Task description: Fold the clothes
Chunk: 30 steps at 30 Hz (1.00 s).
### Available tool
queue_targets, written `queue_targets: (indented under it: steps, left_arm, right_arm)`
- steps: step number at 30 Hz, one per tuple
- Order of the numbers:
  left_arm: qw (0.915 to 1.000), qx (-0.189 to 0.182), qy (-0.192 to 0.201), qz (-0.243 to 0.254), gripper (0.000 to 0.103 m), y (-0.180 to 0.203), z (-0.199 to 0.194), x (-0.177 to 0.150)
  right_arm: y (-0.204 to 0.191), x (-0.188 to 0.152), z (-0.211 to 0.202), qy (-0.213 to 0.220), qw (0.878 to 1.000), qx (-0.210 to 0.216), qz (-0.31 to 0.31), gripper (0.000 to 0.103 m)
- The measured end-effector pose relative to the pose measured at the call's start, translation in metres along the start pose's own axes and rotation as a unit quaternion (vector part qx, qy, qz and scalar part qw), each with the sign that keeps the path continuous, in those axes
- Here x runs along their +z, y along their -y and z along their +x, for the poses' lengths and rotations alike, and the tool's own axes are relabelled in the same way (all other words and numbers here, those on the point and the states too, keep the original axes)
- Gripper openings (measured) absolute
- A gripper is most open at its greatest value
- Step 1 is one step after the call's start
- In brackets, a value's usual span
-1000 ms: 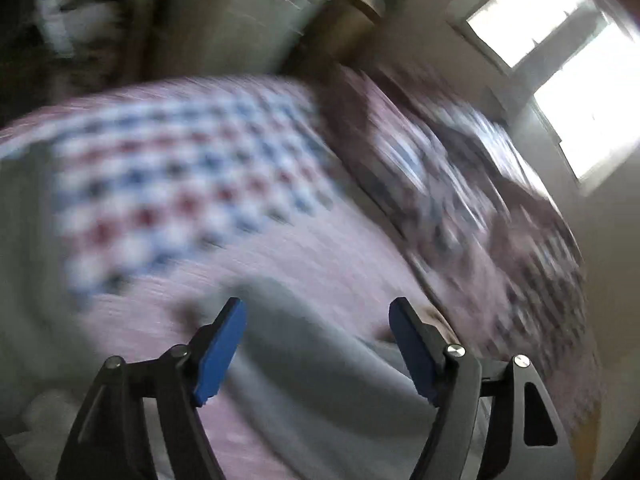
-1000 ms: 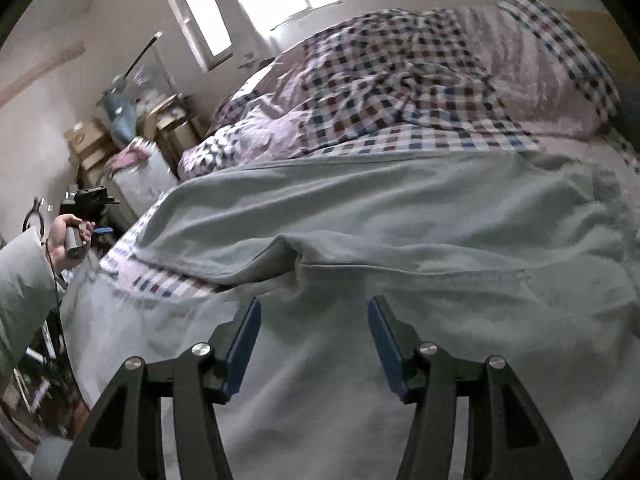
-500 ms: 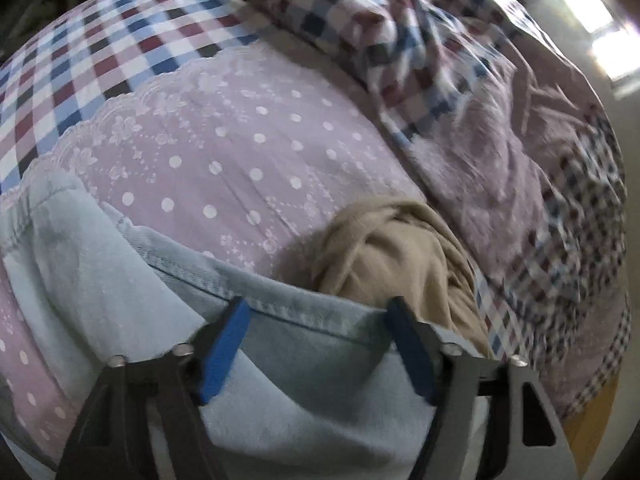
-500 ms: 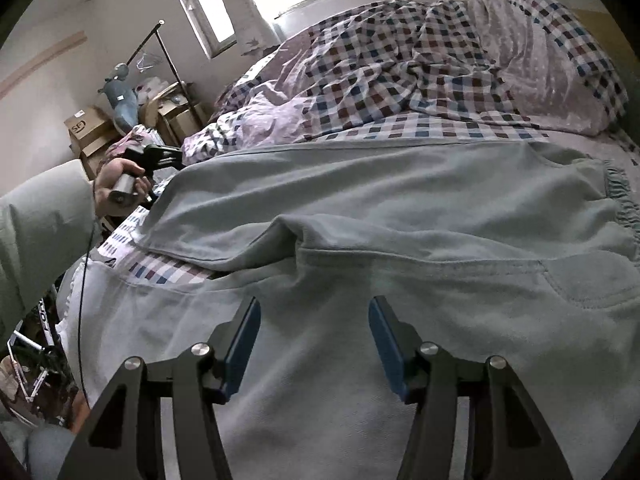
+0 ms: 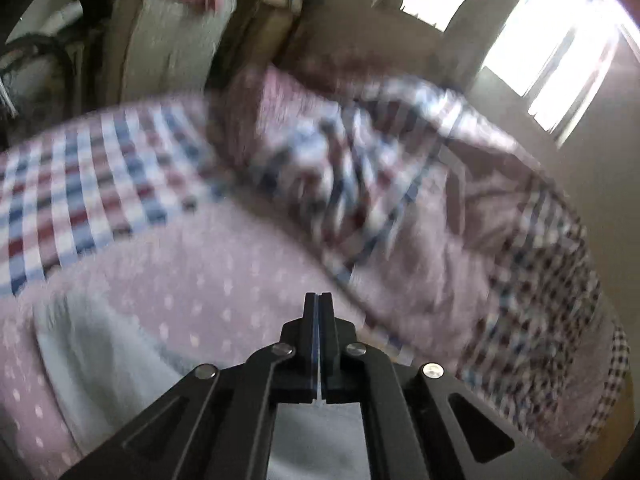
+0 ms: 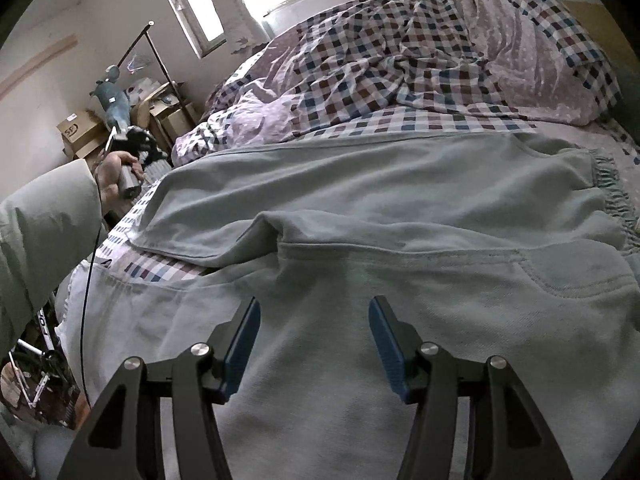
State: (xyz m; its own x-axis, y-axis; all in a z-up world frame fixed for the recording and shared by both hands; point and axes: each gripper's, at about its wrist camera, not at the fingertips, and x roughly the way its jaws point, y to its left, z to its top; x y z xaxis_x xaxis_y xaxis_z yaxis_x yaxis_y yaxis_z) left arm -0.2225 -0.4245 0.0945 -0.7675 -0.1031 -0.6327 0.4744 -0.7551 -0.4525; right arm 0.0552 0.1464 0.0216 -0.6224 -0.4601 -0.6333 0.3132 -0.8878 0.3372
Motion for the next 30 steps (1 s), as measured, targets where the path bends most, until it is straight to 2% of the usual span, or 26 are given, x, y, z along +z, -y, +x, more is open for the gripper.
queue_targets:
  steps: [3,5,6,7,8,9,12,14,17,19,22,24,28,30]
  left_arm:
    - [0.9970,0.013,-0.064,0.042,0.002,0.005,0.021,0.007]
    - [0.9909,0.021,-0.112,0.072,0.005,0.004,0.038,0.010]
    - [0.9875,0.023,-0.122,0.098,0.017,0.000,0.040,0.012]
    - [0.9839,0.026,-0.123,0.127,0.036,-0.004,0.039,0.015]
    - [0.9807,0.026,-0.119,0.153,0.047,-0.007,0.038,0.017]
    - [0.9760,0.014,-0.116,0.183,0.064,-0.011,0.034,0.018]
    - [0.9616,-0.019,-0.131,0.241,0.068,-0.020,0.033,0.017]
    - [0.9461,-0.023,-0.159,0.281,0.068,-0.021,0.041,0.007]
    - [0.9154,-0.008,-0.197,0.351,0.068,-0.017,0.056,-0.014]
    - [0.8951,-0.014,-0.232,0.380,0.068,-0.016,0.067,-0.031]
    - [0.8738,-0.027,-0.258,0.411,0.064,-0.015,0.071,-0.047]
    - [0.8591,-0.021,-0.265,0.437,0.062,-0.016,0.071,-0.056]
    - [0.8270,-0.011,-0.270,0.493,0.012,-0.016,0.071,-0.083]
    - [0.8202,-0.001,-0.256,0.512,0.000,-0.012,0.070,-0.092]
  right_arm:
    - [-0.002,-0.001,0.002,-0.004,1.000,-0.001,-0.005,0.060]
    - [-0.002,-0.001,0.002,-0.007,1.000,0.001,-0.007,0.060]
    - [-0.002,-0.002,0.002,-0.007,1.000,0.001,-0.008,0.060]
    - [-0.002,-0.002,0.001,-0.007,1.000,0.001,-0.010,0.060]
    - [-0.002,-0.002,0.001,-0.008,1.000,0.000,-0.011,0.061]
    - [-0.001,-0.002,0.002,-0.008,1.000,-0.002,-0.010,0.061]
    - [0.001,-0.002,0.004,-0.010,1.000,-0.004,-0.003,0.061]
    - [0.002,-0.002,0.008,-0.012,1.000,-0.006,0.002,0.061]
    - [0.004,-0.003,0.014,-0.016,1.000,-0.009,0.010,0.061]
    - [0.004,-0.003,0.018,-0.019,1.000,-0.011,0.015,0.061]
    - [0.004,-0.004,0.023,-0.020,1.000,-0.014,0.019,0.061]
    - [0.003,-0.004,0.025,-0.021,0.999,-0.016,0.019,0.061]
    - [0.002,-0.004,0.028,-0.022,0.999,-0.022,0.022,0.061]
    - [0.002,-0.004,0.028,-0.022,0.999,-0.023,0.025,0.061]
